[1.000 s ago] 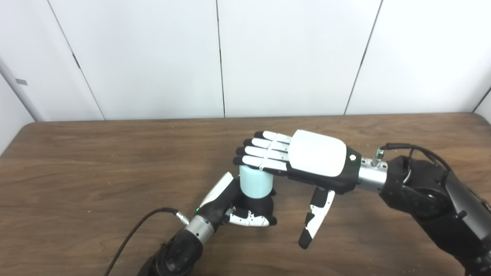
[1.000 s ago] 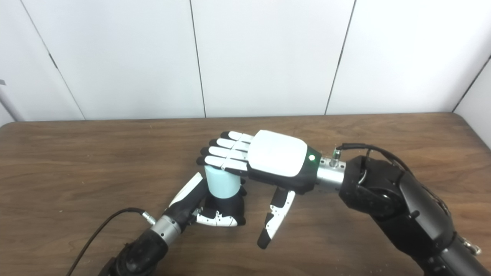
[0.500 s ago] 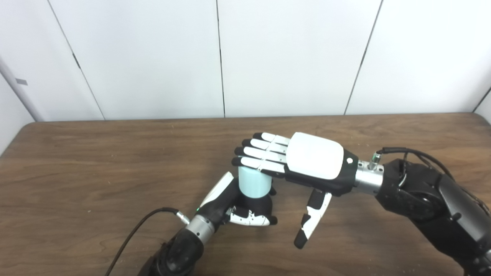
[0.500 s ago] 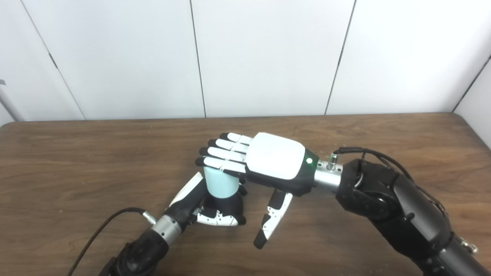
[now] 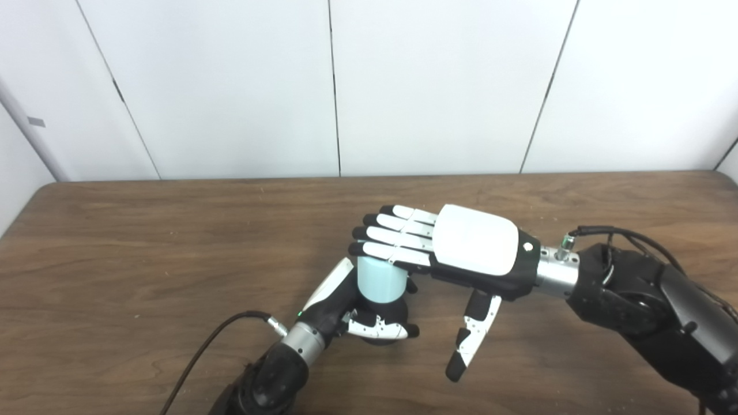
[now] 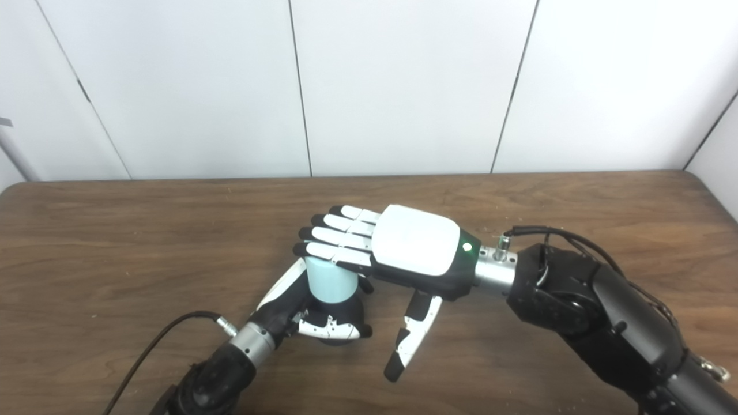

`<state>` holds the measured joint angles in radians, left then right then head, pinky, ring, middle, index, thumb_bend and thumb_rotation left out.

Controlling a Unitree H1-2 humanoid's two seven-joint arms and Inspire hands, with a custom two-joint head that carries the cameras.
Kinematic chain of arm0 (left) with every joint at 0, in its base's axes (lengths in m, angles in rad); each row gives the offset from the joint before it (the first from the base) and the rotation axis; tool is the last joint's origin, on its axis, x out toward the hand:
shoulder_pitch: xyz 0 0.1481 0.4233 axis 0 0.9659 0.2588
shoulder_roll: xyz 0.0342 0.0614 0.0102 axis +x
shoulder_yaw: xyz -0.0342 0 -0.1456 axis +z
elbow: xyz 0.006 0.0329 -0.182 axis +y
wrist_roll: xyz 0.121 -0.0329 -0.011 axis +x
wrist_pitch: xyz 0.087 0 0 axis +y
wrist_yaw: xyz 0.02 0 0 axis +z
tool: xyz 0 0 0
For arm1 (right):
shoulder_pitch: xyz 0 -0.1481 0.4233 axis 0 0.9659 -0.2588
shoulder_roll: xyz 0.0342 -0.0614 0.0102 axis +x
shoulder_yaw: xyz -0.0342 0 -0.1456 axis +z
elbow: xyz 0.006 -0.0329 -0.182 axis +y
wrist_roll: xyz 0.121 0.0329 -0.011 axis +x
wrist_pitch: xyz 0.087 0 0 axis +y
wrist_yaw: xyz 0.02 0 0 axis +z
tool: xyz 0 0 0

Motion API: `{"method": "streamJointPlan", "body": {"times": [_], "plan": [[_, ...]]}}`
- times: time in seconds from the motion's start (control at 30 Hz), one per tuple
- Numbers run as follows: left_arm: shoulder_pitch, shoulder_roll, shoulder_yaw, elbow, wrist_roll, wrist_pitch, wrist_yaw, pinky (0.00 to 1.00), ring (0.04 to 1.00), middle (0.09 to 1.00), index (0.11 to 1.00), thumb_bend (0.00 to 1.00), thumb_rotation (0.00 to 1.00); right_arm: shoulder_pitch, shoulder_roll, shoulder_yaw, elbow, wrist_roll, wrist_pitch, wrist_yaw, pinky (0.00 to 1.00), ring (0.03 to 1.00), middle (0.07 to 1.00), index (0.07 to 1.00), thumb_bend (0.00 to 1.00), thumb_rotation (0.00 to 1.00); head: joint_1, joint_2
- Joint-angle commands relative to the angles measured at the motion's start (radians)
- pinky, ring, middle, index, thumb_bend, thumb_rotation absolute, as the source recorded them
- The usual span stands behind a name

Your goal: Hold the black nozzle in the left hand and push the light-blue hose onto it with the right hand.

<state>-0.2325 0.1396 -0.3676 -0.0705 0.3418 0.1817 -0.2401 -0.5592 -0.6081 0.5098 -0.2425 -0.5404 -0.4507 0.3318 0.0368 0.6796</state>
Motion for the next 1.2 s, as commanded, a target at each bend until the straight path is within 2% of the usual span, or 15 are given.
{"method": "streamJointPlan", "body": {"times": [0.0, 0.4, 0.87, 1.17], "plan": [[0.006, -0.001, -0.012, -0.003, -0.001, 0.032, -0.031, 0.96, 0.890, 0.789, 0.483, 0.52, 0.07, -0.026, -0.027, 0.013, -0.004, 0.006, -0.019, 0.006, 1.00, 1.000, 1.000, 1.000, 0.83, 0.83, 0.000, 0.001], [0.003, 0.003, -0.013, 0.001, 0.002, 0.018, -0.030, 0.94, 0.884, 0.793, 0.483, 0.52, 0.07, -0.035, -0.045, 0.038, -0.004, 0.022, -0.019, 0.009, 1.00, 1.000, 1.000, 1.000, 0.83, 0.82, 0.001, 0.004], [-0.001, 0.008, -0.014, 0.000, 0.004, 0.013, -0.035, 0.97, 0.917, 0.811, 0.482, 0.52, 0.07, -0.031, -0.053, 0.060, -0.006, 0.007, -0.018, 0.000, 1.00, 1.000, 1.000, 1.000, 0.83, 0.82, -0.001, 0.008], [-0.001, 0.000, -0.005, 0.001, -0.008, 0.044, -0.040, 0.97, 0.923, 0.836, 0.482, 0.52, 0.07, -0.028, -0.055, 0.067, -0.004, 0.021, -0.019, 0.021, 1.00, 1.000, 1.000, 1.000, 0.83, 0.82, -0.002, 0.010]]}}
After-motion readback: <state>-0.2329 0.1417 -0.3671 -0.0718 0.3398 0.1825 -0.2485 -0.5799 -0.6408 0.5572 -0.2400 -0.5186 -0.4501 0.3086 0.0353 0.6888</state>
